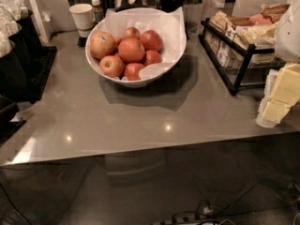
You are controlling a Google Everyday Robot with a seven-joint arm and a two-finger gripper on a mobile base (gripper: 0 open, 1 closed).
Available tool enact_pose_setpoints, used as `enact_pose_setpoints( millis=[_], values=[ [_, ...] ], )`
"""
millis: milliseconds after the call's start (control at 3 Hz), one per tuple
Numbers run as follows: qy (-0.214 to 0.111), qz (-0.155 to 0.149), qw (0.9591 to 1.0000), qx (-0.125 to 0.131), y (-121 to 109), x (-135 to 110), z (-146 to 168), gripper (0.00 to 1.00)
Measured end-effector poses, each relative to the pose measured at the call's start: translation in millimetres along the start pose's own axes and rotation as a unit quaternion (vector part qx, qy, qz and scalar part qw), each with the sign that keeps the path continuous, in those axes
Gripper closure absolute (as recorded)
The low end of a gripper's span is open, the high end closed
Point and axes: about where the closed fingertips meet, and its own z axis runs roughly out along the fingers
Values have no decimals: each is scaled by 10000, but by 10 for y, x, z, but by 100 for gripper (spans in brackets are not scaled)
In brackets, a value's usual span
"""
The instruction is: Pick apple from white bowl
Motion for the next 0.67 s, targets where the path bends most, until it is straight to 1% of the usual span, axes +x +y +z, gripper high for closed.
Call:
enact_pose_setpoints(
  millis=[333, 667],
  values=[
    [-3, -2, 10000, -1, -1, -2, 0, 0],
    [-546, -336, 9978, -152, -179, -363, 39, 0]
  ],
)
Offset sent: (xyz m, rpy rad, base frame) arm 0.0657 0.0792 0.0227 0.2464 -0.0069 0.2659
